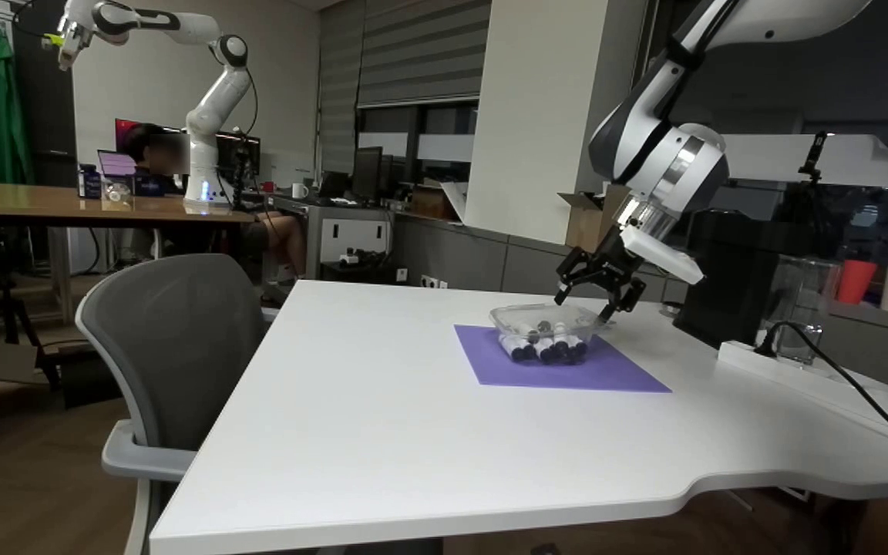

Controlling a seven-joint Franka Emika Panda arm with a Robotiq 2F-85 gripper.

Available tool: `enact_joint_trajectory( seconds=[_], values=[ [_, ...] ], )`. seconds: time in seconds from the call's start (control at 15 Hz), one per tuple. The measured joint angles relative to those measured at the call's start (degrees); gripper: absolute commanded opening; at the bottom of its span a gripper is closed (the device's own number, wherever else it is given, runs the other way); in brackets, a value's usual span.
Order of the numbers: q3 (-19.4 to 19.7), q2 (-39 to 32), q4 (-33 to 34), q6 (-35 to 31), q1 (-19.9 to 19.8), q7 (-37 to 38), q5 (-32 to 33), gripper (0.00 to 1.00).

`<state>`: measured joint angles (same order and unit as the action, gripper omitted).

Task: Open the bowl

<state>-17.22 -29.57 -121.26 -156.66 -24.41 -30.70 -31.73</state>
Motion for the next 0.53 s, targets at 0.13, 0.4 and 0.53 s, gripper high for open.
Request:
enact_joint_trajectory(
  seconds=[0.13, 0.4, 0.53],
  values=[
    [0.1, 0.15, 0.0, 0.0, 0.02, 0.0, 0.01, 1.0],
    [0.97, 0.12, 0.0, -0.01, 0.4, 0.0, 0.16, 1.0],
    [1.5, 0.01, 0.0, 0.0, 0.51, 0.0, 0.21, 1.0]
  ],
)
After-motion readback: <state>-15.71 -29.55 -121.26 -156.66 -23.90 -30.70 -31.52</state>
